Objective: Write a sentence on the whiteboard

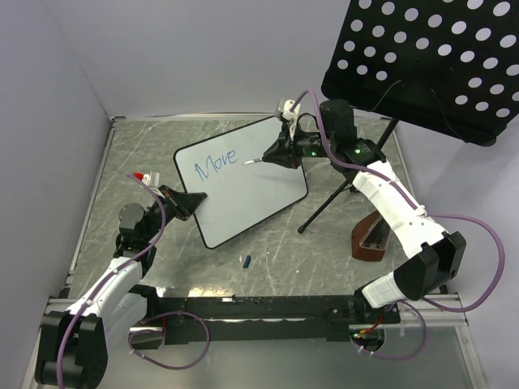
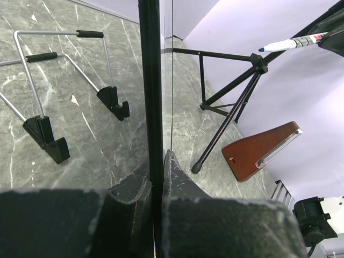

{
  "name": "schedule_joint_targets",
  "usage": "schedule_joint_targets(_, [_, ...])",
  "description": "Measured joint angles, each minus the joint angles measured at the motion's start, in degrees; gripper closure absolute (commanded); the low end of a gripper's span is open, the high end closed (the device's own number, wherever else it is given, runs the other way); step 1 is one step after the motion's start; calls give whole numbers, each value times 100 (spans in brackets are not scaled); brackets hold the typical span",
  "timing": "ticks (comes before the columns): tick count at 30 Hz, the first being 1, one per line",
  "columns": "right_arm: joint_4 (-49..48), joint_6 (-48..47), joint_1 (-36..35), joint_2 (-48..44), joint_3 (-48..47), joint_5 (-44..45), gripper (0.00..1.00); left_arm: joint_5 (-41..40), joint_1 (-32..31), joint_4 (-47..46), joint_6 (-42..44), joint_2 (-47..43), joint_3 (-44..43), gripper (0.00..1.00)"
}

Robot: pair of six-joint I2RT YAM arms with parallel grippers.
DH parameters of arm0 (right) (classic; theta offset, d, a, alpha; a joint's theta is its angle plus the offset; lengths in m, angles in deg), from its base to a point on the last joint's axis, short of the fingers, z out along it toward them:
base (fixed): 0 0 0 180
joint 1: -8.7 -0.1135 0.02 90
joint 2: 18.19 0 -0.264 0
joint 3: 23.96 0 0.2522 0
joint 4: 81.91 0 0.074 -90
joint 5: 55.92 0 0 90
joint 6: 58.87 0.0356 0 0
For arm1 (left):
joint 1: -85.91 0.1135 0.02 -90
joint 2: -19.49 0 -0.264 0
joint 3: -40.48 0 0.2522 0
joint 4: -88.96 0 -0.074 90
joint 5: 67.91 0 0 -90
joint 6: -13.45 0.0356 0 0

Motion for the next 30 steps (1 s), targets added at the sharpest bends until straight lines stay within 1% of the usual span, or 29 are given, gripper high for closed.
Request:
schedule_joint_targets(18, [0, -81, 0, 0, 0, -181, 100, 2, 0, 92, 4, -44, -31, 99])
schedule_joint_targets(30, [-374, 369, 0, 4, 0, -76, 100, 2, 0, 94, 2, -42, -31, 99])
